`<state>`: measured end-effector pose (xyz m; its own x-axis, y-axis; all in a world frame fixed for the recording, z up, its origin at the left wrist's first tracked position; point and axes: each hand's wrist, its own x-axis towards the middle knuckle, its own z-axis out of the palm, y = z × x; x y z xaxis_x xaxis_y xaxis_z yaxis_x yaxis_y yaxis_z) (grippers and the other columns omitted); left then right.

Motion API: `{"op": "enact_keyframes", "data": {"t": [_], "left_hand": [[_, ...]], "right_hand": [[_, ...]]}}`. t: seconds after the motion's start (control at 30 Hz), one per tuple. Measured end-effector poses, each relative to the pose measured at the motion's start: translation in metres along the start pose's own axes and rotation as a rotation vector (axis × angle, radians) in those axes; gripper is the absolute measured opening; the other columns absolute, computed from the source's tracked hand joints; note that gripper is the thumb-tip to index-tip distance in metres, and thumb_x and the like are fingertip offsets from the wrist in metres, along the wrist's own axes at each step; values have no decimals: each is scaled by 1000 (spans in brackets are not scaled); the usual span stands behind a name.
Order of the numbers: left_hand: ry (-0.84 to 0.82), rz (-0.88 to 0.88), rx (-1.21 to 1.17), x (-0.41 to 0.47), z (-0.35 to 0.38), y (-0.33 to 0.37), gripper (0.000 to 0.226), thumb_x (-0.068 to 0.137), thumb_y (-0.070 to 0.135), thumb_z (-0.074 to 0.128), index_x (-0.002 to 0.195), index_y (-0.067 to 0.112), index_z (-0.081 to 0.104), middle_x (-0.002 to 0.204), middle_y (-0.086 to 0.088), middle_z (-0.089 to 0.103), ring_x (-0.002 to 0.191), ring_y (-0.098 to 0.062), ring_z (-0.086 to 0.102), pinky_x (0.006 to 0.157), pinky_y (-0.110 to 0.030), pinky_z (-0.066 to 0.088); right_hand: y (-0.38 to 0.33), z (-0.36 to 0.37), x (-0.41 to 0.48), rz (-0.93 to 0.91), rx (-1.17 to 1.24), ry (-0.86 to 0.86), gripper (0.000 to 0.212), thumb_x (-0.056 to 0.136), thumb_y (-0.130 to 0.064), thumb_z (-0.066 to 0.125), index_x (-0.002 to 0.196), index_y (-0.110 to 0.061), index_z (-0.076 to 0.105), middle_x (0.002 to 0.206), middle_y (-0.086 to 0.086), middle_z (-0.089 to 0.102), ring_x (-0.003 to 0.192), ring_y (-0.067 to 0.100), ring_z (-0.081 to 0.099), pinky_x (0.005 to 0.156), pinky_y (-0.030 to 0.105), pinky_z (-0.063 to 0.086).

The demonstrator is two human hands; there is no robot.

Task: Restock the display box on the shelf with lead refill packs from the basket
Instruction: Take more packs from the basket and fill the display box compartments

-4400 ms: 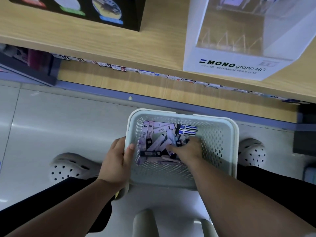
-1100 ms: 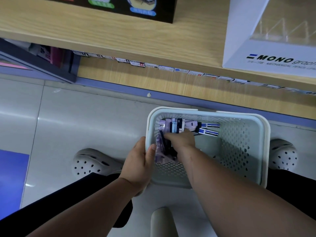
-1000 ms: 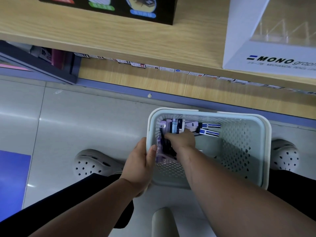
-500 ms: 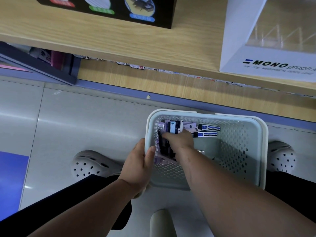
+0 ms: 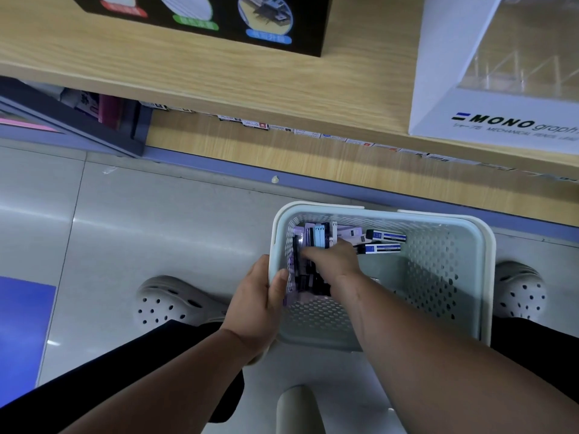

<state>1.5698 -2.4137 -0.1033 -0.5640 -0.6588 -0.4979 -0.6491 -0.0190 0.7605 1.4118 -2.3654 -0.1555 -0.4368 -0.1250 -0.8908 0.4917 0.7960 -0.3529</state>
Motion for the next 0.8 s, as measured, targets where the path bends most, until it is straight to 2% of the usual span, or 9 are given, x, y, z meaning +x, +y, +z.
{"op": "enact_keyframes", "data": {"t": [0.13, 0.23, 0.37, 0.5, 0.57, 0.63, 0.7, 0.73, 0.8], "left_hand": [[-6, -4, -7, 0, 0, -1, 41, 94, 59, 35, 107, 25, 56, 93, 7, 65, 89, -13, 63, 76, -41, 51], [-3, -1, -13, 0, 0, -1, 39, 95, 57, 36, 107, 25, 56, 94, 8, 65, 89, -11, 63, 76, -38, 51], [-10, -1, -4, 0, 0, 0, 39, 95, 57, 35, 107, 26, 55, 93, 6, 65, 89, -13, 63, 76, -39, 51], [-6, -1, -14, 0, 0, -1, 39, 95, 56, 36, 107, 25, 55, 93, 5, 65, 88, -15, 63, 75, -39, 51], [-4, 1, -7, 0, 0, 0, 38, 94, 56, 36, 106, 26, 55, 92, 6, 64, 88, -13, 62, 75, -37, 50], [-6, -5, -10, -1, 0, 1, 37, 94, 56, 36, 107, 28, 55, 92, 8, 65, 87, -9, 62, 74, -34, 50], [-14, -8, -17, -1, 0, 1, 38, 94, 56, 36, 108, 28, 55, 94, 8, 65, 89, -8, 62, 75, -33, 50], [-16, -8, -17, -1, 0, 1, 38, 94, 56, 35, 109, 27, 55, 95, 8, 66, 89, -8, 63, 76, -34, 51], [-13, -2, -10, 0, -1, 1, 39, 94, 57, 35, 108, 26, 56, 93, 8, 66, 89, -9, 63, 76, -37, 51]], "right_hand": [[4, 2, 1, -16, 0, 10, 45, 66, -23, 83, 100, -5, 60, 93, 14, 68, 84, 30, 69, 75, 45, 62], [7, 4, 1, -75, 52, 30, 41, 66, -17, 81, 103, -10, 64, 89, 9, 72, 82, 26, 71, 71, 41, 61], [12, 6, 0, -139, 165, 80, 35, 72, -4, 75, 98, -21, 58, 87, 7, 73, 81, 26, 71, 71, 39, 60], [15, 4, 0, -135, 217, 76, 45, 73, -1, 77, 110, -16, 58, 88, 7, 70, 79, 27, 68, 64, 28, 54], [14, 1, 1, -120, 221, 53, 54, 73, -5, 81, 120, -15, 56, 95, 6, 69, 87, 27, 66, 68, 27, 53], [14, -1, 1, -68, 217, 34, 67, 72, -13, 85, 128, -21, 48, 107, 5, 66, 98, 27, 64, 82, 33, 53], [12, 0, -1, -24, 210, 32, 85, 62, -25, 89, 136, -13, 50, 118, 7, 67, 105, 29, 66, 88, 43, 58], [13, 1, -1, -30, 206, 38, 92, 54, -33, 90, 135, -14, 53, 117, 8, 70, 103, 29, 68, 87, 47, 59], [24, 6, 11, -70, 184, 45, 91, 42, -41, 90, 125, -17, 62, 107, 4, 74, 95, 25, 72, 83, 47, 61]]}}
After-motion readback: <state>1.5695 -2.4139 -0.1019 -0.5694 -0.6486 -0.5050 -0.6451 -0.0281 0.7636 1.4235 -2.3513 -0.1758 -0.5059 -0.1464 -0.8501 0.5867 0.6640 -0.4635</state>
